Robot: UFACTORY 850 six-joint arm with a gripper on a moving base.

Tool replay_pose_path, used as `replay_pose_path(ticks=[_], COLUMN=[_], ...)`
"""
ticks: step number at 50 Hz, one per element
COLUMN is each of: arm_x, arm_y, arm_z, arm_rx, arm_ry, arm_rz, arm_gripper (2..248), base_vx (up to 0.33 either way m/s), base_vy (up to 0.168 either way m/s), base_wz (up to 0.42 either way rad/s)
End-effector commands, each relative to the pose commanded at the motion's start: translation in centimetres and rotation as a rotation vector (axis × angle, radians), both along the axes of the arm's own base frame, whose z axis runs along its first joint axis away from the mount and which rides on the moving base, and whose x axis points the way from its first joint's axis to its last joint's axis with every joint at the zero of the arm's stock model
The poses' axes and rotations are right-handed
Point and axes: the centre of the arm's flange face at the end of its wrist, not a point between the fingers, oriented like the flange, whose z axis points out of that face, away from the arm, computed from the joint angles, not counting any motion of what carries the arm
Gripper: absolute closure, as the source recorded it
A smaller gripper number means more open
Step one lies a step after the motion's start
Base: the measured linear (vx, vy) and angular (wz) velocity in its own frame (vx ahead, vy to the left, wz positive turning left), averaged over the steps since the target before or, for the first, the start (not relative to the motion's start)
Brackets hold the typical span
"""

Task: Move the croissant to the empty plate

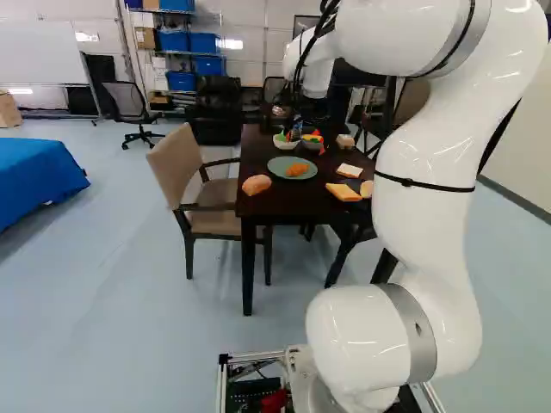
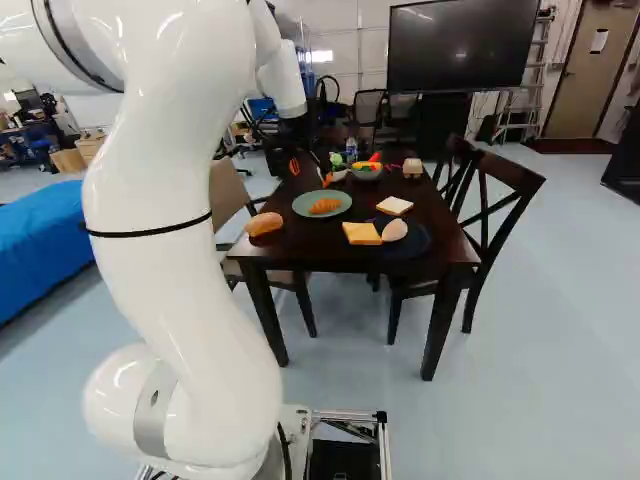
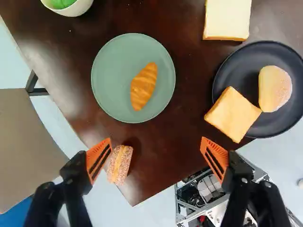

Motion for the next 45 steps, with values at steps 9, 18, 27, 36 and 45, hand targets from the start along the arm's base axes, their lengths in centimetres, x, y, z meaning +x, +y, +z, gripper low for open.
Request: replay_pose_path(ticks=[9, 18, 27, 36, 45], arm_x=[0.00, 0.00, 0.00, 0.00, 0.00], arm_y=[0.00, 0.00, 0.00, 0.00, 0.00], arm_z=[0.00, 0.00, 0.00, 0.00, 0.00], arm_rx=[0.000, 0.000, 0.000, 0.000, 0.000], arm_ry=[0.000, 0.000, 0.000, 0.000, 0.000], arm_rz=[0.000, 0.000, 0.000, 0.000, 0.000], arm_gripper=[3, 3, 3, 3, 3], base_vx=[0.000, -0.093, -0.244, -0.280, -0.294], base_vy=[0.000, -0.003, 0.038, 0.047, 0.038], base_wz=[0.000, -0.002, 0.019, 0.029, 0.032])
